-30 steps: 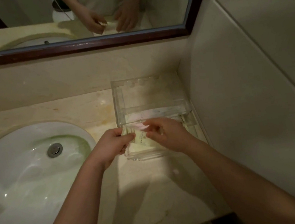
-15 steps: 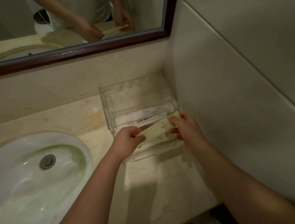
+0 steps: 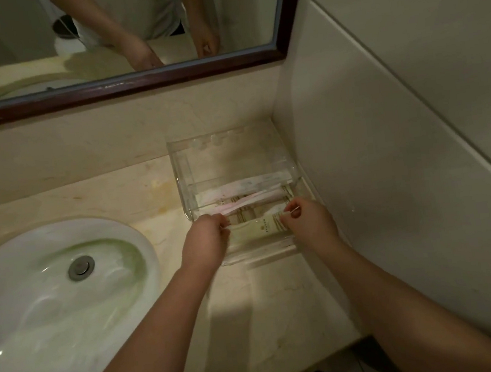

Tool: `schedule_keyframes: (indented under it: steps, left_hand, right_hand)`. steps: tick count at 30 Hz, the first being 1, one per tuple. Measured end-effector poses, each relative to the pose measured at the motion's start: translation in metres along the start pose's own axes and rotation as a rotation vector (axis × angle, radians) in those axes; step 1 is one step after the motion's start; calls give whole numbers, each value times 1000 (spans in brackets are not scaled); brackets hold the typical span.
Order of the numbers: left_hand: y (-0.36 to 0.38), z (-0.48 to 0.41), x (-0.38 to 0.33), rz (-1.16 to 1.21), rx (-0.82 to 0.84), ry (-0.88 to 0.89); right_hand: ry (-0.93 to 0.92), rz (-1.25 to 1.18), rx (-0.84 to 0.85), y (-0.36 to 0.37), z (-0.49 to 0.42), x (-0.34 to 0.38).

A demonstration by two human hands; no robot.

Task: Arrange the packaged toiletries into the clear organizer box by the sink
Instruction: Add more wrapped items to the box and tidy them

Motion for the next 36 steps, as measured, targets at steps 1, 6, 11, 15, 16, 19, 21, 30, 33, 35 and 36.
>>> schedule_keyframes:
  steps: [1,6,11,15,16,19,21,30,33,35,36]
  left_hand:
    - [1,1,-1,-38,7,0]
    - [1,8,-3,-194,13,-31]
    - [5,12,-5,-257,12,4]
    - [6,13,-6,-251,11,24]
    - [6,13,-7,-248,16,29]
    - [-2,18,-11,-168,-77,22]
    - [-10,19,-12,-129,-182,58]
    - [14,26,-13,-288,16,221]
    - [15,27,-13,-294,0,206]
    - [20,31,-9,-301,47,134]
    - [22,33,-8,-314,59,102]
  right_hand:
    - [0,27,-9,1,1,0]
    - [-90,217,-68,1,4,5]
    - [-428,359,-168,8,17,28]
    - [-454,434,-156,11,17,29]
    - [-434,431,-155,10,15,28]
    - [-415,392,-170,8,16,32]
    - [-466,322,-197,8,21,46]
    - [-490,464,-100,41,24,51]
    - [-432,459,-109,39,29,44]
    - [-356,469,-90,39,30,37]
    - [-325,459,-85,37,29,34]
Point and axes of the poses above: each hand's wrist, its own z-axis away from the middle knuckle, its own y-axis out of the palm, x = y × z, the point moved 7 cm from there along -z, towards the middle knuckle, and after that the axes turned 11 degrees about y, right-handed, at the moved point
